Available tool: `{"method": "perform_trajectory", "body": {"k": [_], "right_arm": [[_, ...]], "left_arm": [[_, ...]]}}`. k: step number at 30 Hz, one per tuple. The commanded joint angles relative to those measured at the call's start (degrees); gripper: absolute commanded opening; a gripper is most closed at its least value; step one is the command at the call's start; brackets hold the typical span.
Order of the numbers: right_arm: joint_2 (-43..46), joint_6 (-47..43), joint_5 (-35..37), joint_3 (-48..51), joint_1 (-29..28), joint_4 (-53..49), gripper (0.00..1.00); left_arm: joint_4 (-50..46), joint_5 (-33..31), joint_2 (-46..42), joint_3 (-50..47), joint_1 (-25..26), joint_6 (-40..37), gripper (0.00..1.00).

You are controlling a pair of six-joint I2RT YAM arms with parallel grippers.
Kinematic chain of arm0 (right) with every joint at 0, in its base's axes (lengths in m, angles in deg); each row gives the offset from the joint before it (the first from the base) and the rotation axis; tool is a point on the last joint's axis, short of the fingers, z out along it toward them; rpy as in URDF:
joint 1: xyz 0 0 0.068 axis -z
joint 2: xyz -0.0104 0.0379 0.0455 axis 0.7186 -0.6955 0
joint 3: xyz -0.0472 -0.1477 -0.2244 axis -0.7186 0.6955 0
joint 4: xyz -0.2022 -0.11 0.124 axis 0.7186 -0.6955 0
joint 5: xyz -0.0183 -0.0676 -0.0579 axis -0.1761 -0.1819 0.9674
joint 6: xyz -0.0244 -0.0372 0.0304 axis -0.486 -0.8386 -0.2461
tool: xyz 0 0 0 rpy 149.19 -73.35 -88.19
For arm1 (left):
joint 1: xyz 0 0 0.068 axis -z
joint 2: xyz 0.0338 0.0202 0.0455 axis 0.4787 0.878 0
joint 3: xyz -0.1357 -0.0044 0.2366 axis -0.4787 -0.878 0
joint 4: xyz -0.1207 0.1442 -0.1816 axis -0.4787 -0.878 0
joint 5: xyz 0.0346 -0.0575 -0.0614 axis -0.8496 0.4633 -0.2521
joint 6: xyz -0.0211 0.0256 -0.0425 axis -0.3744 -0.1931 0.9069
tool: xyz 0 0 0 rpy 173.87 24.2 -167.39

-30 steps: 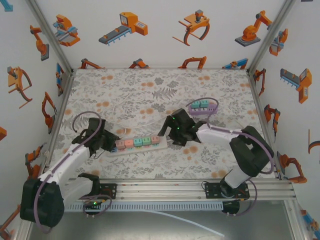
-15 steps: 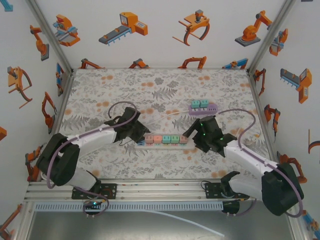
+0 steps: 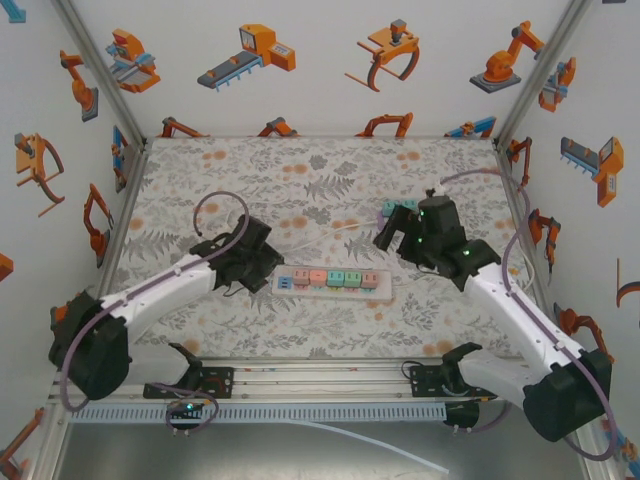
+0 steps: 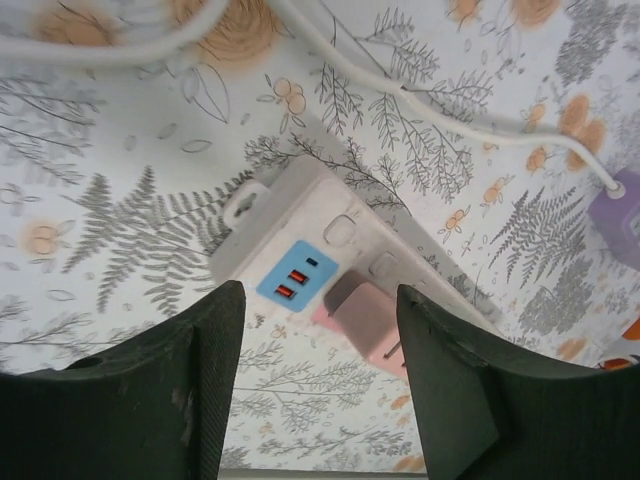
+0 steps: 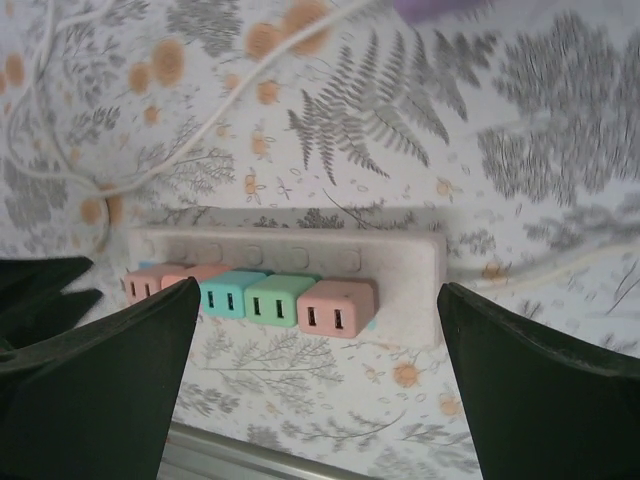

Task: Pull the plug off the socket

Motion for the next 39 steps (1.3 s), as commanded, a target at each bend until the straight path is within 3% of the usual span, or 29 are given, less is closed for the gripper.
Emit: {"method": "perform_trajectory", "body": {"k": [1,7,10,14,17,20,23,27,39], "right_arm": [[-1.28,-21.70,-4.45,-5.60,-3.86,0.52,0.91],[-7.13,-46.29,-4.04,-11.12,-15.18,2.15,0.90],[-12.54,-55.32,-4.07,-13.21,-21.33,2.74,0.91],[-21.87,-58.78,-6.69,-17.92,-25.60,2.77,0.91],[-28.18,-59.02,-7.91,-21.38,-26.96,3.31,0.89],[-32.44,-58.89,-10.72,-22.54,-27.45,5.96,0.87],[-34.96,-58.12,-13.68,-22.42,-27.61,8.82,0.83],[-37.74,-57.09,-15.46,-22.08,-27.85,9.95,0.78],[-42.03,-58.35,-14.34,-20.05,-27.92,13.24,0.46]], "left_arm": [[-5.33,-4.23,-5.27,0.59,-1.81,-8.51,0.62],[-3.07,5.41,-6.24,3.90,-4.21,-35.91,0.68],[-3.76,9.34,-5.48,4.05,-6.89,-41.49,0.69],[1.68,20.27,-4.27,1.50,-12.75,-42.46,0.68],[4.17,24.78,-1.90,1.18,-14.34,-42.71,0.68],[5.98,27.24,1.06,0.66,-15.33,-42.90,0.71],[6.57,27.68,3.67,0.22,-16.43,-42.73,0.86],[8.80,27.37,5.40,-1.10,-16.46,-42.47,0.91],[11.55,31.32,9.85,-4.11,-16.10,-41.42,0.75]]}}
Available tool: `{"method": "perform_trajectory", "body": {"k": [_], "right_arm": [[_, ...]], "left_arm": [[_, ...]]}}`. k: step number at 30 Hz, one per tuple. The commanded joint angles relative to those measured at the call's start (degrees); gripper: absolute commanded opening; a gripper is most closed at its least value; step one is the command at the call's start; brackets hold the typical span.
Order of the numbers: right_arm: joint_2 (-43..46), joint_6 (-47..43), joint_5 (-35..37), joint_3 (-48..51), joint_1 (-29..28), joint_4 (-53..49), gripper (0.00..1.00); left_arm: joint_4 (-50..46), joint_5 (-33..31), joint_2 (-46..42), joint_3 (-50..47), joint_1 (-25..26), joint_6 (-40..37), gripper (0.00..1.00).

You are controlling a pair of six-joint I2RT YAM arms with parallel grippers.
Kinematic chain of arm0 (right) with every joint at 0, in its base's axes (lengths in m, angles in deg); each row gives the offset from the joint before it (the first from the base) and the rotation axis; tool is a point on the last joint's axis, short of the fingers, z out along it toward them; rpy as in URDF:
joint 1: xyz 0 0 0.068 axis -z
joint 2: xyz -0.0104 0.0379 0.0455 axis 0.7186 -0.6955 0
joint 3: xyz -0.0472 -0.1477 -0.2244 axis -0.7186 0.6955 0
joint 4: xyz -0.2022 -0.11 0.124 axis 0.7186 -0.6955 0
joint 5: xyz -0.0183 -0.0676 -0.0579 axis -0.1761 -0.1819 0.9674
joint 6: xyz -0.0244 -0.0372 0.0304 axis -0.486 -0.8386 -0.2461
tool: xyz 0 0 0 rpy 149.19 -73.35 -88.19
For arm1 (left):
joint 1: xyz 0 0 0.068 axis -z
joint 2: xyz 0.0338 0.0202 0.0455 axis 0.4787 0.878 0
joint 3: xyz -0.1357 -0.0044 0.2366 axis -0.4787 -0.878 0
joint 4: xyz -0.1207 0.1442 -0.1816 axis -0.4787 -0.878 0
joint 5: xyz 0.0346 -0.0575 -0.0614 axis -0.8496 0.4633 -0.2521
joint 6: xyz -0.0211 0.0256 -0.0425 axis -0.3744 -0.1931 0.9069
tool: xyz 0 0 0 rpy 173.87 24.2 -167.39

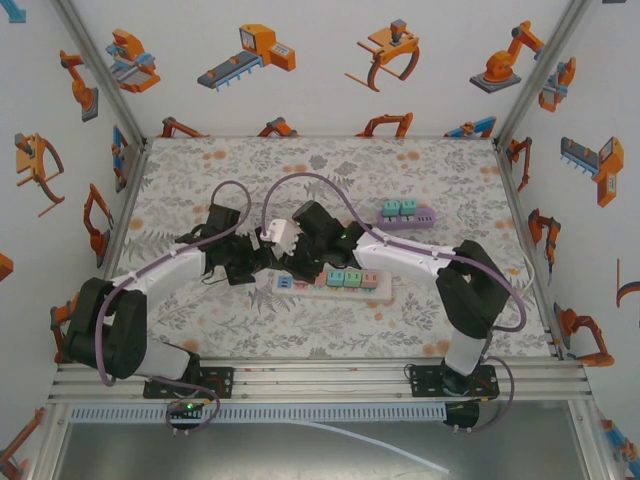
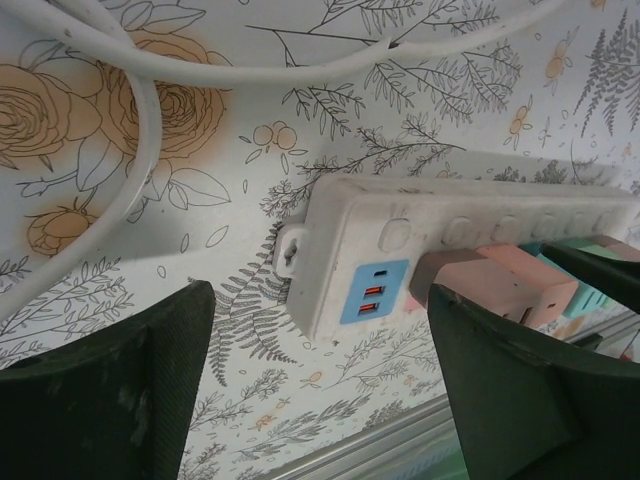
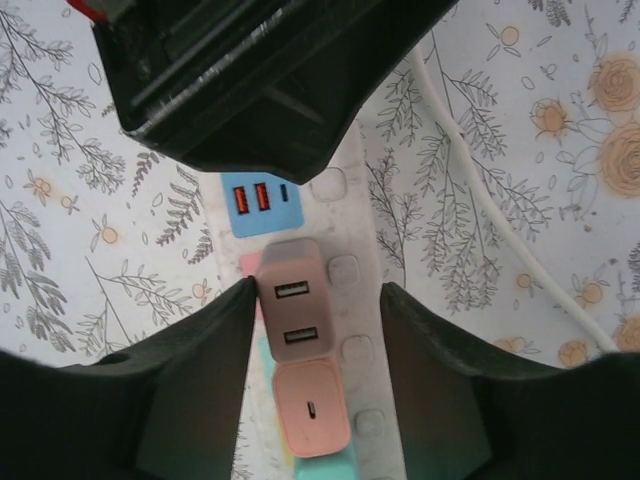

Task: Pull the plug off the socket

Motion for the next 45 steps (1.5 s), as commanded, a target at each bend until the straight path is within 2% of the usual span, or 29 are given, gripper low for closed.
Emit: {"method": "perform_trajectory", "body": {"k": [1,7,11,15,23,28,36,45], "right_arm": [[-1.68,-1.12,-0.38,0.24,-0.38,2.07,0.46],[-3.04,-1.93,-0.09,-0.21,-0.33,1.23,0.49],[-3.33,-1.87,-1.71,-0.44,-0.38,1.51,0.34],[-2.49,-1.87,-2.48,-0.63,-0.49,2.23,0.32],[-0.59,-3.32,-5.06,-1.40,-0.42,2.10,0.29],[0.95,-3.43,-5.56,-1.46,-0.49,2.44,0.27],[3.38,-3.56,-5.56,-1.27,-0.47,2.96,0.25],[6.89,-2.31,-4.33,-0.09,-0.41,3.52,0.24]], "left_arm": [[1.02,2.41,0.92,-1.31,0.14,0.15,0.74],[1.35,2.58,2.08,-1.30,1.45,0.86,0.70],[1.40,2.62,3.37,-1.19,1.95,0.70,0.66],[0.54,2.39,4.90,-0.70,3.00,0.20,0.61],[-4.19,-3.77,8.16,-0.72,4.38,1.07,0.53],[-5.09,-7.87,7.29,-2.83,4.46,3.53,0.48],[-7.30,-12.14,6.53,-3.62,4.64,4.79,0.47],[-8.24,-11.49,3.34,-3.19,5.06,5.69,0.47]]}}
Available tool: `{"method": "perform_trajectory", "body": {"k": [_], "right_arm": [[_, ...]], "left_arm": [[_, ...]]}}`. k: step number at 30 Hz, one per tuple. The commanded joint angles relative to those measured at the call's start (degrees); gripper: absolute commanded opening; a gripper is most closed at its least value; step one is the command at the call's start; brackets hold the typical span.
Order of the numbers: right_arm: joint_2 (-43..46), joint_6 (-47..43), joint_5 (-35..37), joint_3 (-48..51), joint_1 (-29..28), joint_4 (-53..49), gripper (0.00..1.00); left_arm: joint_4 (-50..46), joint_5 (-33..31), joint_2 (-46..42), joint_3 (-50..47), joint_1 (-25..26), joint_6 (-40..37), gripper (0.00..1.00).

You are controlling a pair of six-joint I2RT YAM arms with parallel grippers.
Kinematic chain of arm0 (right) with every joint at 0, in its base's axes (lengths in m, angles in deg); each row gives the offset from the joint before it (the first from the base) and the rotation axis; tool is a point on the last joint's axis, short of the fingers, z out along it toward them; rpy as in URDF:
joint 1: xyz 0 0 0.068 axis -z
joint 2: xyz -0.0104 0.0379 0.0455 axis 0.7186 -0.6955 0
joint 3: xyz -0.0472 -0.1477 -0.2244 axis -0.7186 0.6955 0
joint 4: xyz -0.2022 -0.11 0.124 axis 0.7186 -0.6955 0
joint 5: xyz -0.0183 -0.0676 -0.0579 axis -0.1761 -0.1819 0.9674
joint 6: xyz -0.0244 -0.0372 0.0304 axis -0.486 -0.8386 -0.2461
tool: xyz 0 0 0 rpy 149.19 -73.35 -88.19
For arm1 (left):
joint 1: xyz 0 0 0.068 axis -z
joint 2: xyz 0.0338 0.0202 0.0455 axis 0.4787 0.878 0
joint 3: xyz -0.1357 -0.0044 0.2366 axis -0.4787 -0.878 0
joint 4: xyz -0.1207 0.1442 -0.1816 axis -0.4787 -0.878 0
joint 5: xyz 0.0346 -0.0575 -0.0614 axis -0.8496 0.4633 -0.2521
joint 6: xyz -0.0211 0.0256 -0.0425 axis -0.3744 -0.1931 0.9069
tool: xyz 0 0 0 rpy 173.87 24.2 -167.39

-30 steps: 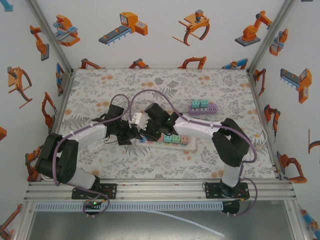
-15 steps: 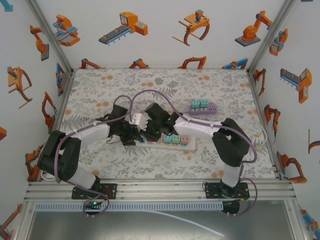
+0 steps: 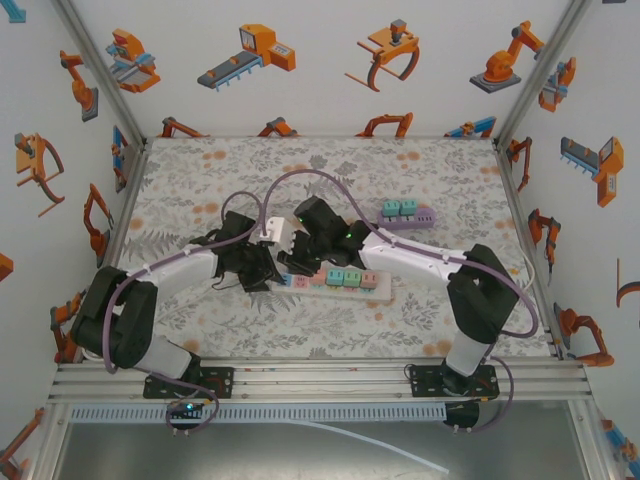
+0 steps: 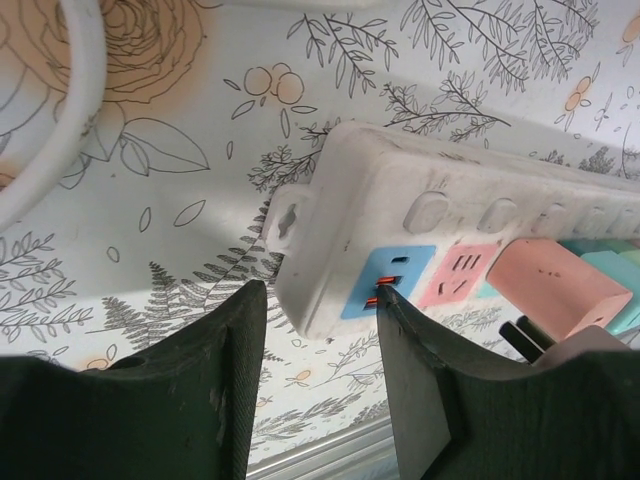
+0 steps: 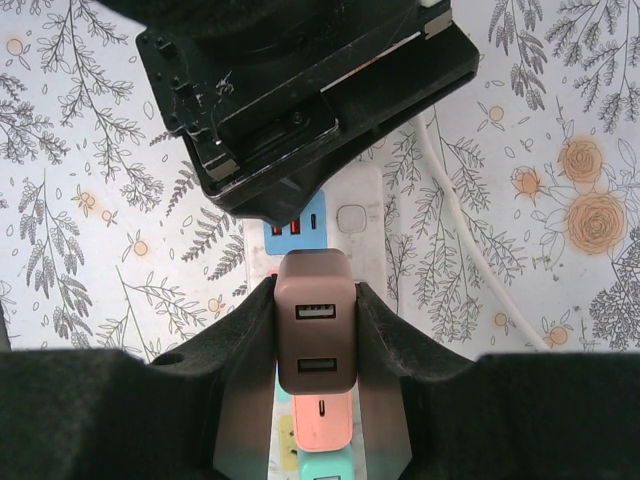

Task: Pull the plug off the socket

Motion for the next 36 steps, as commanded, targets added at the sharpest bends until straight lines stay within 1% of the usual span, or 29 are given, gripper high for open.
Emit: {"method": "perform_trajectory", "body": {"k": [1,6,8,10,14,15,16,17,19,23,28,32,36], "right_arm": [[4.59,1.90,0.44,0.35,-0.22,2.50,0.24],[11.77,11.45,7.37,3.15,-0.22,6.38,0.24],[15.43,17.04,10.47,4.45,-0.22,7.68,0.24],[19.84,23.72,15.03,6.15,-0.22,8.35,0.24],[28.39,37.52,23.98,8.94,-0.05,5.28,0.23],[30.69,41.60,25.65,9.81,-0.05,3.90,0.23],[33.00,45.56,26.81,10.83,-0.05,2.42,0.23],[35.03,49.16,28.25,11.70,-0.05,1.08,0.23],[39.90,57.31,31.04,14.31,-0.05,-2.23,0.24],[48.43,68.24,33.06,19.40,-0.05,-7.89,0.24],[56.85,77.84,32.52,24.51,-0.05,-15.88,0.24],[60.98,82.18,32.21,28.40,-0.05,-20.17,0.25],[63.54,85.71,31.83,33.04,-0.05,-21.31,0.25]], "left_arm": [[-7.89,-7.95,-0.47,-2.36,0.03,-0.60,0.47],[-8.69,-7.33,-3.18,-2.62,0.12,0.37,0.47],[-9.12,-6.93,-3.31,-2.61,0.18,0.29,0.47],[-9.41,-6.48,-3.15,-2.71,0.41,0.17,0.47],[-9.85,-6.54,-4.26,-3.27,1.26,0.47,0.47],[-9.81,-6.58,-4.98,-3.36,1.45,0.72,0.50],[-9.90,-6.42,-5.90,-3.24,1.56,0.73,0.55],[-9.83,-6.21,-6.82,-3.00,1.65,0.73,0.58],[-9.90,-5.94,-9.41,-2.30,1.83,0.64,0.61],[-9.38,-4.73,-15.41,-0.06,2.13,-1.51,0.66],[-5.66,2.10,-23.30,1.08,2.59,-7.97,0.71],[-2.74,8.14,-28.66,0.76,3.61,-12.01,0.76],[-1.10,13.25,-33.35,0.28,6.80,-16.35,0.85]]}}
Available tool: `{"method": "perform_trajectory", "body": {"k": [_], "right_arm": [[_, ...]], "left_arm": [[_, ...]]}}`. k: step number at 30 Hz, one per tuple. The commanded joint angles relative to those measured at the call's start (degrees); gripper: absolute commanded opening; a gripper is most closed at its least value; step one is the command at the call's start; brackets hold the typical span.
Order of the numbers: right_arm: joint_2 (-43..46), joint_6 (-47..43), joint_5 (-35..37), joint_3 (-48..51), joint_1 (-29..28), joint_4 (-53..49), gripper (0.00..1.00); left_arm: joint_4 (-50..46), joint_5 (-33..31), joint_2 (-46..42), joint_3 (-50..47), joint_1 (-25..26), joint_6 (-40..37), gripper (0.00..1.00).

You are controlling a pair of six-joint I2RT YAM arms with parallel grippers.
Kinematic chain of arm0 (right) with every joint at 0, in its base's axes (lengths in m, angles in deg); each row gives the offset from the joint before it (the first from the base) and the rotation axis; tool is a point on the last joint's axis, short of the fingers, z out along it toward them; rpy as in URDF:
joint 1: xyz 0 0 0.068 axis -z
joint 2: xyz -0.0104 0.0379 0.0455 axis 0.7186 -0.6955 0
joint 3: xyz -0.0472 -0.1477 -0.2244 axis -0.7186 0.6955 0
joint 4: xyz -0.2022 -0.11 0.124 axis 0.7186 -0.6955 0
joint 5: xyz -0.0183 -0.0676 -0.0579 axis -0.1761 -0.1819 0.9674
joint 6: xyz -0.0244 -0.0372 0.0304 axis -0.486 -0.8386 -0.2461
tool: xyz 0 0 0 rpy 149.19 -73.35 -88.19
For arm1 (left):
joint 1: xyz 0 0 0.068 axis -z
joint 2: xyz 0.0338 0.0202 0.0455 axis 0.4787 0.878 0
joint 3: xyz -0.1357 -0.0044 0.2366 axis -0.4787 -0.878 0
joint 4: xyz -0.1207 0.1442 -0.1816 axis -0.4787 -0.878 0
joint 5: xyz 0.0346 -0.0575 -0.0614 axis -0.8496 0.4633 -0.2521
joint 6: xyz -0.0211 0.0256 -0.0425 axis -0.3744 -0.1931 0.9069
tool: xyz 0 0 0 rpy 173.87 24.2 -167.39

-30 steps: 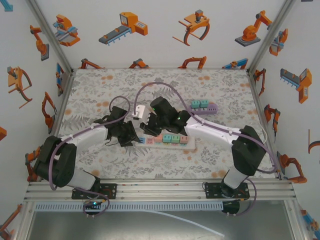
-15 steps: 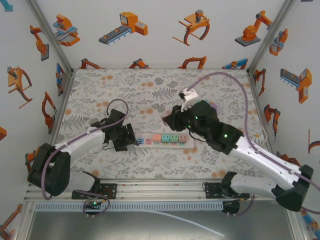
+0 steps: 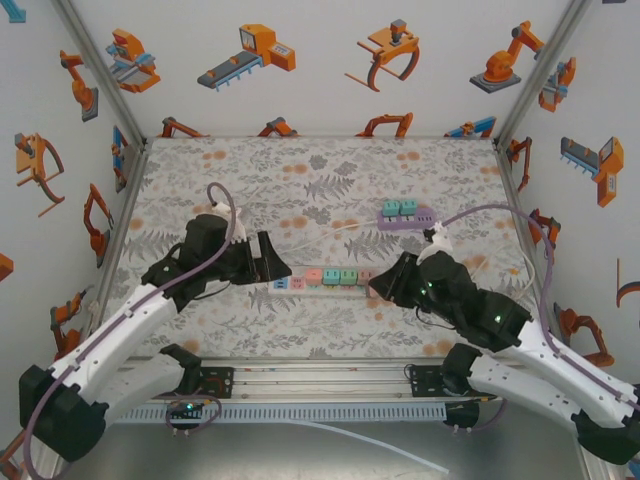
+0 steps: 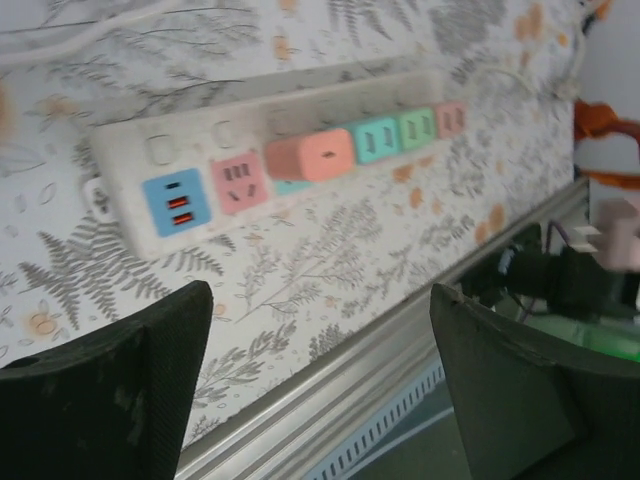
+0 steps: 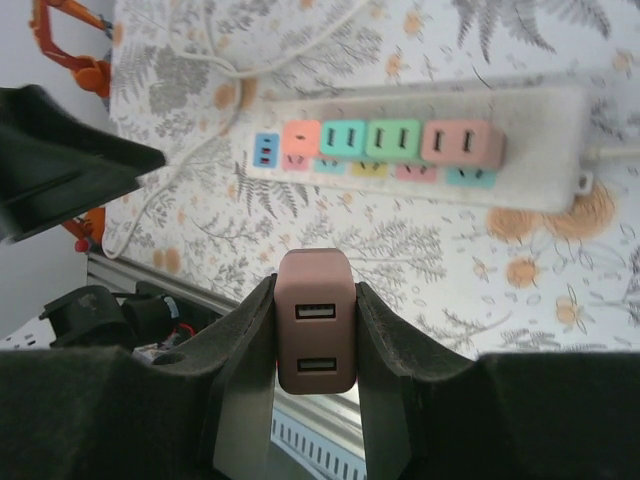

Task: Pull the plug off the socket

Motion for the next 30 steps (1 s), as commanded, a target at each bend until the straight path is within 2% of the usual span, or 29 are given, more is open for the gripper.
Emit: {"method": "perform_trajectory", "body": {"k": [1,6,13,15,19,26,30], "right_arm": [[1.62,6.56,0.93,3.62,-0.05,-2.27,0.25],[1.86,8.72,0.32,8.98,-0.05,1.73,0.25],[0.05,12.75,-0.76,17.78,-0.05,12.60,0.25],[-0.39,13.89,-0.71,20.05,-0.04,15.33,0.25],[-0.86,15.52,-0.33,23.97,-0.04,19.96,0.25],[-0.97,17.10,-0.06,29.94,-0.05,25.17,0.27],[-0.87,19.09,-0.15,31.19,-0.01,23.09,0.38]], "left_arm": [[2.41,7.09,-3.31,0.52,2.71,-6.58,0.87],[3.16,8.57,-5.83,-0.44,8.95,-9.44,0.92],[7.16,4.72,-6.11,-3.17,19.76,-15.54,1.00],[9.23,4.45,-5.94,-3.86,21.79,-17.58,0.97],[13.10,4.56,-5.32,-4.84,24.23,-20.69,0.97],[14.08,4.66,-3.28,-5.45,25.85,-22.84,0.97],[14.08,2.69,-3.37,-5.51,26.15,-23.43,0.97]]}}
